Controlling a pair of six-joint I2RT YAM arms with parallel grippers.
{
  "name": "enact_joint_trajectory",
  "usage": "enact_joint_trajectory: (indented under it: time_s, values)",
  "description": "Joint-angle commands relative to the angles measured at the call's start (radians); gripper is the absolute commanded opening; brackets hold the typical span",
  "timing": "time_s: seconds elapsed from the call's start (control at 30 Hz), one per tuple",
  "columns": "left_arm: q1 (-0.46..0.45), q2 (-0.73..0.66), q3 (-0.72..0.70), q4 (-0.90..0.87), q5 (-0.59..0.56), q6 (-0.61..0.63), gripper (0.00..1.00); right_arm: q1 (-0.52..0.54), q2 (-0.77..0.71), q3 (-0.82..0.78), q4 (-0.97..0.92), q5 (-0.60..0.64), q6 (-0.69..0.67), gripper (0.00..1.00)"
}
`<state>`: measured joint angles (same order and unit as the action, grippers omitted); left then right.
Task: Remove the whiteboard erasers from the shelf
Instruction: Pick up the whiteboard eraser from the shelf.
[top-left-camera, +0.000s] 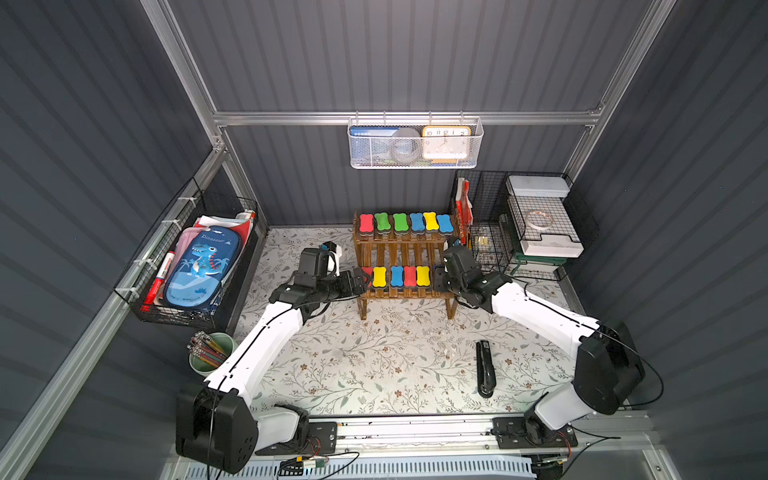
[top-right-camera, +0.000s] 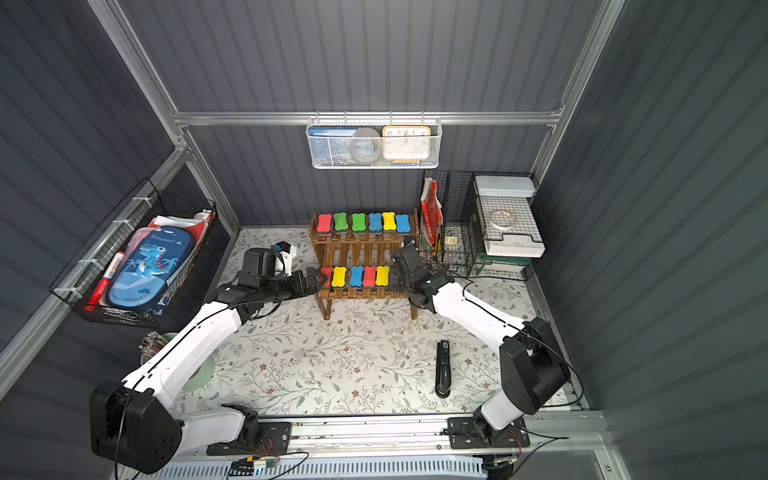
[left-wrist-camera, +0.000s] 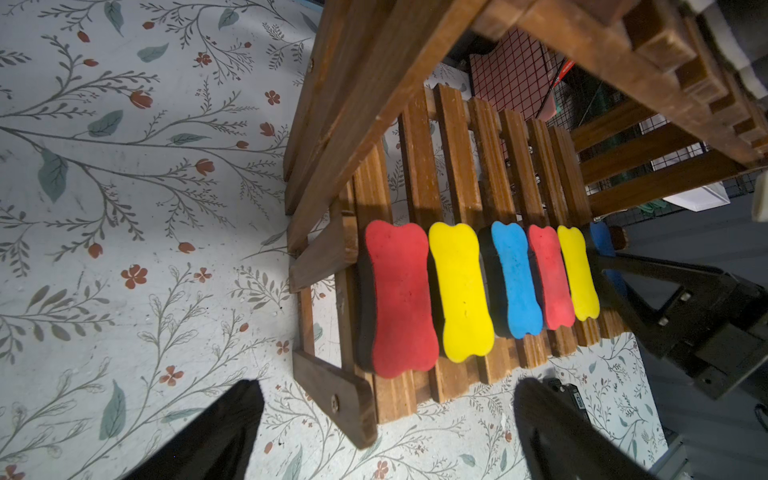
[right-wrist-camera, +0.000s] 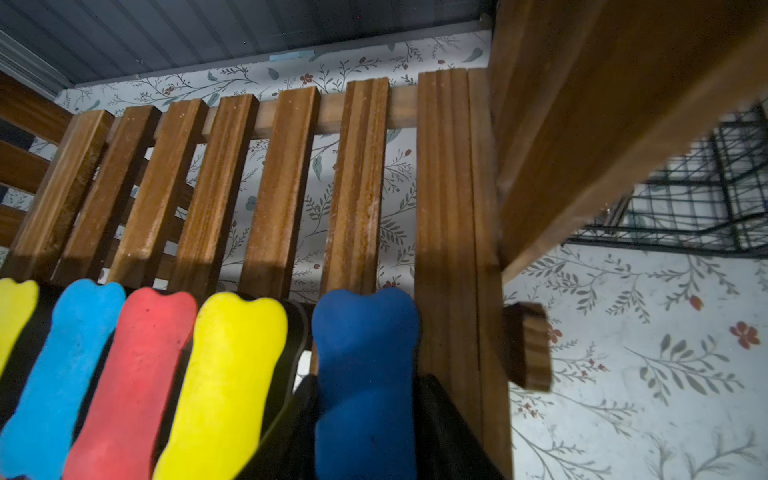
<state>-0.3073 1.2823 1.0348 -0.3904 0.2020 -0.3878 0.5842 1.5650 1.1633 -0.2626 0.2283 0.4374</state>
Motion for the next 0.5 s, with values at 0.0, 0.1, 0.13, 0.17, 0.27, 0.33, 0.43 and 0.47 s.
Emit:
enact_joint_trajectory:
  time_s: [0.0,0.1,0.13,0.17,0.27,0.33,0.43,0.47]
  values:
    - [-0.003,-0.024,-0.013,-0.017,0.014,0.004,0.99,0.000,0.015,-0.004,-0.068,-0.001,0.003,0.35]
    - [-0.003,-0.025,-0.009,-0.023,0.014,0.006,0.99,0.000,-0.001,0.008,-0.050,0.006,-0.006,0.33]
    - [-0.003,-0.027,-0.007,-0.025,0.013,0.006,0.99,0.000,-0.009,0.015,-0.050,0.008,-0.008,0.33]
    - [-0.003,-0.029,-0.006,-0.025,0.013,0.008,0.99,0.000,-0.019,0.020,-0.048,0.005,-0.008,0.33]
    - [-0.003,-0.034,-0.003,-0.030,0.013,0.007,0.99,0.000,-0.060,0.030,-0.038,-0.017,0.002,0.32]
    - [-0.003,-0.037,0.002,-0.033,0.013,0.009,0.99,-0.001,-0.103,0.027,-0.031,-0.041,0.010,0.32]
    - [-0.003,-0.044,0.005,-0.033,0.016,0.010,0.99,0.000,-0.179,0.004,-0.035,-0.073,0.028,0.32]
    - [-0.002,-0.047,0.005,-0.033,0.016,0.011,0.99,0.000,-0.204,-0.009,-0.039,-0.078,0.034,0.32]
